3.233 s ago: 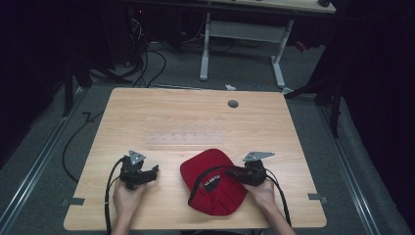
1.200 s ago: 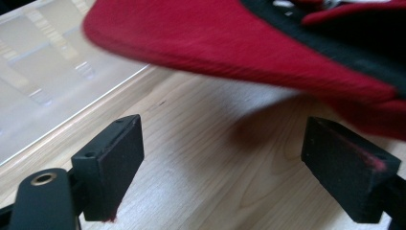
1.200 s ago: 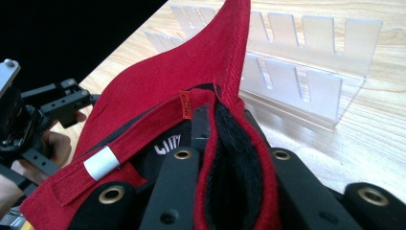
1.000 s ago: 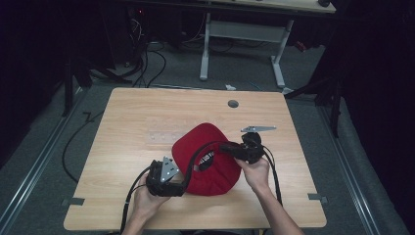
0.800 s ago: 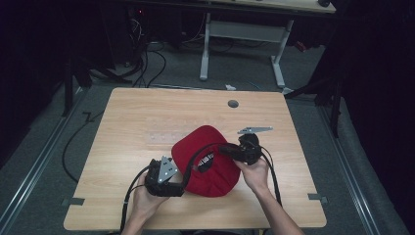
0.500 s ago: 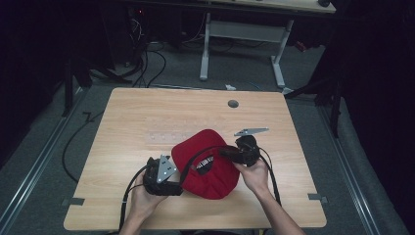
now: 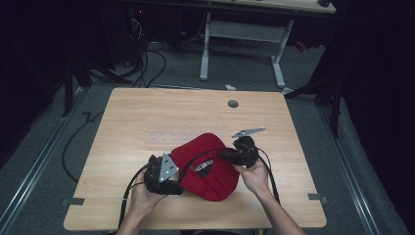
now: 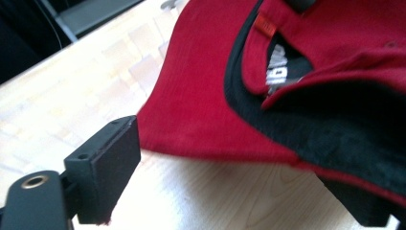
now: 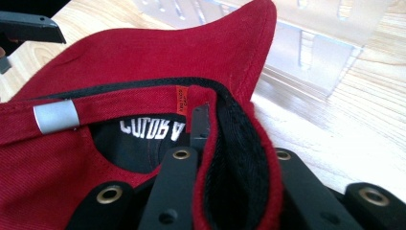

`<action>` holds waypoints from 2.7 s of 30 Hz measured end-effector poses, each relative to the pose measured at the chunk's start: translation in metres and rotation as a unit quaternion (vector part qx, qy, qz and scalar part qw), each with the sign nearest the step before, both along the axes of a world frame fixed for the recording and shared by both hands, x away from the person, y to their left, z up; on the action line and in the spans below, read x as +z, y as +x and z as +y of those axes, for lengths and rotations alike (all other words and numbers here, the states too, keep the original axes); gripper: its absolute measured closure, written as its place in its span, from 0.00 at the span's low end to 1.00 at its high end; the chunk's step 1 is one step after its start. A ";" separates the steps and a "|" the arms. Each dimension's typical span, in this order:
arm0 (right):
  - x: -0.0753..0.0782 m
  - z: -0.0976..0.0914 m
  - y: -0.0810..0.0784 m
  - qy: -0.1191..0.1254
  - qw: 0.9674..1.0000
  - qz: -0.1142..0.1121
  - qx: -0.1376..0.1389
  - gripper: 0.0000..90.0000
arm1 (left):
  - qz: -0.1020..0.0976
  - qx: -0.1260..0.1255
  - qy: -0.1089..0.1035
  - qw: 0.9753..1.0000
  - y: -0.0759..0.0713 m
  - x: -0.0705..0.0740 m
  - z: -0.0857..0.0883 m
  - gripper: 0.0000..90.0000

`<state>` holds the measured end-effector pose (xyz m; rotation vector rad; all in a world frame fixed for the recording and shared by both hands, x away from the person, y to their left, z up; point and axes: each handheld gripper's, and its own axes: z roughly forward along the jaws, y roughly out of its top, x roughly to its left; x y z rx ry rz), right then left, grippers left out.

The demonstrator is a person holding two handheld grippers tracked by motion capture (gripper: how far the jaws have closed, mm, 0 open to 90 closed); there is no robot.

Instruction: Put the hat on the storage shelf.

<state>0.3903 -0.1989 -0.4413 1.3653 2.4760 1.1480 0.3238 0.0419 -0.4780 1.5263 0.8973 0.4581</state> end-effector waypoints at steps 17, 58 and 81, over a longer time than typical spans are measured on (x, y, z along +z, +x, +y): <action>0.001 0.016 -0.007 0.024 0.999 0.009 0.035 0.89 | 0.011 -0.033 -0.054 0.998 0.001 0.016 0.007 0.64; 0.017 -0.024 -0.004 0.161 0.985 -0.052 -0.022 0.52 | 0.049 -0.054 -0.109 0.991 0.003 0.047 0.038 0.89; -0.062 -0.078 -0.010 -0.022 0.987 -0.079 -0.141 0.48 | 0.047 0.014 -0.188 0.981 0.014 0.070 0.075 0.89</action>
